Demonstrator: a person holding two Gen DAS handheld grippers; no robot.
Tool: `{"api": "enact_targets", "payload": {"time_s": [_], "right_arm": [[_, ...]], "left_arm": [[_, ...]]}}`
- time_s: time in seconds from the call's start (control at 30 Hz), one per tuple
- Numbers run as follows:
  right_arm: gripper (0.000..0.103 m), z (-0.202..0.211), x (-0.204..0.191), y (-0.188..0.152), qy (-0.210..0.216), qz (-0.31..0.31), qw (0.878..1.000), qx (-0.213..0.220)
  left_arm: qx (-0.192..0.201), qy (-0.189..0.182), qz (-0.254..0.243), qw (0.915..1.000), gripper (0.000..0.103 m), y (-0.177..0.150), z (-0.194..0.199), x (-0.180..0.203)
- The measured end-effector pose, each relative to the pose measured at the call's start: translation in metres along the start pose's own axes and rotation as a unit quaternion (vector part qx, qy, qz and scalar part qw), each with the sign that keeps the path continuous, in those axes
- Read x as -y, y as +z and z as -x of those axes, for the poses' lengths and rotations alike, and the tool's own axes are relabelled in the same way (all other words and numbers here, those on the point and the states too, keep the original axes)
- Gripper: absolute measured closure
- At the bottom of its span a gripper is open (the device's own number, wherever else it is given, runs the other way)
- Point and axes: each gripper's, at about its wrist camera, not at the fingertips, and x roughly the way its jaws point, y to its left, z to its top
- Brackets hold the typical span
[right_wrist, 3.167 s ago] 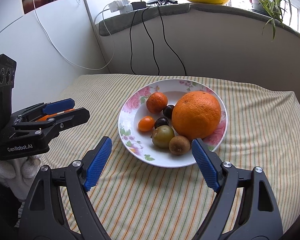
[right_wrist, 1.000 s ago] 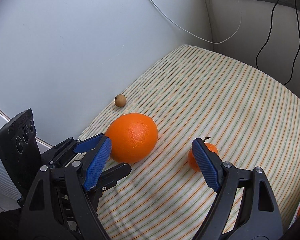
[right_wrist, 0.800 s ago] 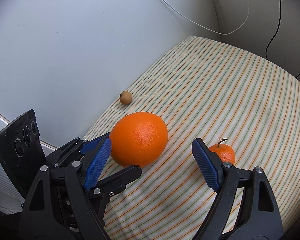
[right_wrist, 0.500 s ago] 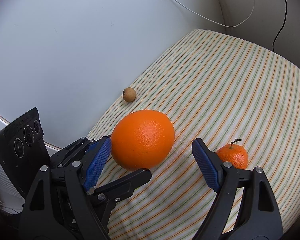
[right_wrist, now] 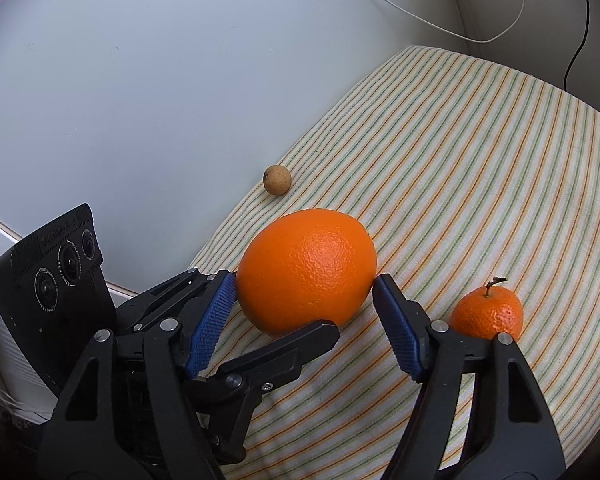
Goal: Organize fruits
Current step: 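Close both tools on opposite sides of the large orange, then lift the large orange with both tools and carry it toward the plate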
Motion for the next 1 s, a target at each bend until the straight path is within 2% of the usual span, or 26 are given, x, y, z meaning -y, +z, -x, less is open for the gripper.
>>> {"api": "enact_targets", "payload": {"time_s": [0.17, 0.47, 1.0], "right_arm": [[0.029, 0.005, 0.0, -0.003, 0.001, 0.0, 1.0, 0.008], [0.029, 0.038, 0.009, -0.008, -0.003, -0.005, 0.999, 0.034], [0.029, 0.12, 0.04, -0.026, -0.047, -0.023, 0.994, 0.094]], "left_arm": [[0.002, -0.002, -0.004, 1.0, 0.04, 0.003, 0.0, 0.006], [0.013, -0.013, -0.028, 0.9994, 0.04, 0.012, 0.001, 0.034], [0.016, -0.062, -0.085, 0.9943, 0.04, 0.031, -0.017, 0.124]]}}
